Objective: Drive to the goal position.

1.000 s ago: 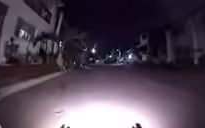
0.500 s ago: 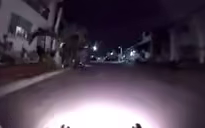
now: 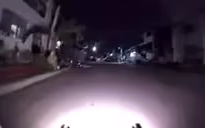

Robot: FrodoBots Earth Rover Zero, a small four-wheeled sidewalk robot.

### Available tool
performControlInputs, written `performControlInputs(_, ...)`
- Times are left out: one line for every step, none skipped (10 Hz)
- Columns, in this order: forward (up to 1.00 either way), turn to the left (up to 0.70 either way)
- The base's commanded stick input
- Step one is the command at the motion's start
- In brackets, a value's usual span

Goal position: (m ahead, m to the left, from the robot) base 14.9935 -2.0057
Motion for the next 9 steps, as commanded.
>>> performControlInputs(0.85,0.00)
performControlInputs(0.85,0.00)
performControlInputs(0.85,0.00)
performControlInputs(0.85,0.00)
performControlInputs(0.85,0.00)
performControlInputs(0.85,0.00)
performControlInputs(0.85,0.00)
performControlInputs(0.85,0.00)
performControlInputs(0.85,0.00)
